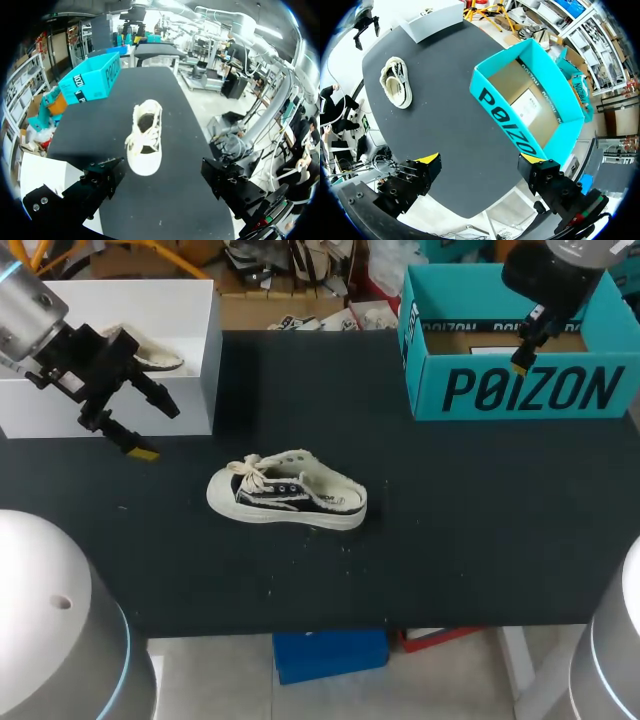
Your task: Take the shoe out of the shoebox, open the shoe tongue, remove and reinsert the insole, then place the shoe into the shoebox
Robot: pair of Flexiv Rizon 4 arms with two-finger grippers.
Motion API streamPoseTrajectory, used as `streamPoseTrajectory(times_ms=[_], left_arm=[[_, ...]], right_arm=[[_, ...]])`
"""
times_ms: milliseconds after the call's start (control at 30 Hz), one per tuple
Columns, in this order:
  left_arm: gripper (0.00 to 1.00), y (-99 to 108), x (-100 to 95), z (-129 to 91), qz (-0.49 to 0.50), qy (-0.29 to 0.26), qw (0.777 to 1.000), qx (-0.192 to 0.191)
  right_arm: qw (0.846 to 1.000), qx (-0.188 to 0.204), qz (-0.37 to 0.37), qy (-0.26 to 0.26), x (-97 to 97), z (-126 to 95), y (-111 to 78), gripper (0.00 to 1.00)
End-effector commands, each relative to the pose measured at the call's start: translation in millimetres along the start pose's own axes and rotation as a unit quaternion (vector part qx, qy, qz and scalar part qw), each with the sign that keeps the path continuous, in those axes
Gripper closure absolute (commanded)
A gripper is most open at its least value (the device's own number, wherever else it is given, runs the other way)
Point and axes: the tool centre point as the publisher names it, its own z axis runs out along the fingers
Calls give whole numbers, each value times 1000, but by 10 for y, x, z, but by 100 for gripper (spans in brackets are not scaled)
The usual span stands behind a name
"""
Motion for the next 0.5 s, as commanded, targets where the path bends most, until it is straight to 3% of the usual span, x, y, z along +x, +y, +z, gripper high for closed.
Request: streamPoseTrajectory(times_ms=[33,67,233,500], left_arm=[[0,7,-3,10,1,-1,1000,-1],[0,7,-3,10,1,-1,1000,-1],[0,7,-3,10,1,-1,1000,-1],[0,7,-3,10,1,-1,1000,-1]], right_arm=[[1000,-1,0,0,3,6,-9,0],[1000,-1,0,0,3,6,-9,0],[995,-12,-96,6,429,-51,16,0],[969,-82,-225,54,1228,130,104,0]])
